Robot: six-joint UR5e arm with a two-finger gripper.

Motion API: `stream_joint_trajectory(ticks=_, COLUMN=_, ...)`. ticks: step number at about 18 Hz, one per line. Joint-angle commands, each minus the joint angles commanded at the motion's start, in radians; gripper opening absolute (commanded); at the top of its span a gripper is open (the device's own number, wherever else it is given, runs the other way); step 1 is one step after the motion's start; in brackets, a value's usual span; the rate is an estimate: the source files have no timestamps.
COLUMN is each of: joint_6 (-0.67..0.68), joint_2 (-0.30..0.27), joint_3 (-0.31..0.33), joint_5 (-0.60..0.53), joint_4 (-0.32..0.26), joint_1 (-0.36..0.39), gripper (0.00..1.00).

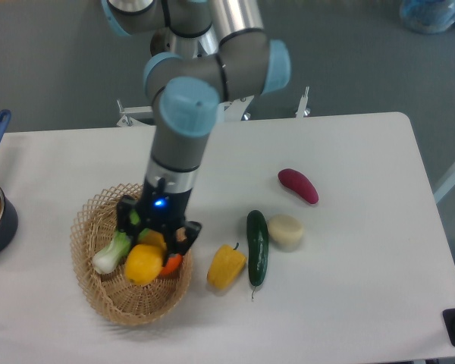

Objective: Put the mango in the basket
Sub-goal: 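Carry the held mango over the wicker basket and lower it inside, then open the gripper to release the mango into the basket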

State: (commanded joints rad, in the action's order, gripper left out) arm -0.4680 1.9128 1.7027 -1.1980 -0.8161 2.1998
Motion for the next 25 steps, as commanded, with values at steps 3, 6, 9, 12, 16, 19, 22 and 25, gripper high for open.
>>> stream_joint_trajectory(ticks=3, joint_6=0.006, joint_2=0.023, joint_3=0.008, joint_5=-0.017, joint_4=-0.003, joint_1=-0.017, gripper=0.34)
stream_joint_trajectory(ticks=6, joint_6=0.018, joint_2=0.052, joint_3=-0.008, joint_5=-0.046, joint_4=-0.005, joint_1=-0.034, gripper=0.34)
stream_joint_trajectory(ticks=9, joint_6=0.020, joint_2=0.061, joint_3=-0.008, joint_5=-0.084, joint_4=-0.008, joint_1=-0.035, gripper=0.34)
stream_joint_trajectory(ticks=12, joint_6=0.022, joint_2=0.065, joint_3=-0.012, joint_5=-0.110, joint_4=-0.008, joint_1=-0.038, gripper=0.34)
stream_joint_trajectory(ticks=16, joint_6=0.032, joint_2=0.087, joint_3=-0.022, joint_5=-0.123, joint_4=-0.008, joint_1=-0.057, gripper=0.34)
stream_joint_trajectory(ticks=19, joint_6=0.089, joint_2=0.091, joint_3=-0.020, joint_5=-0.117, joint_4=-0.008, joint_1=-0.058, gripper=0.34)
stream_joint_trajectory(ticks=22, joint_6=0.140, joint_2=0.097, joint_3=-0.023, joint_5=-0.109, joint_4=-0.006, joint_1=-0.069, gripper=0.34)
stream_joint_trajectory(ticks=25, joint_6=0.198, joint_2=0.098, joint_3=-0.023, joint_5=-0.100, joint_4=-0.005, joint_1=-0.069, gripper=0.34)
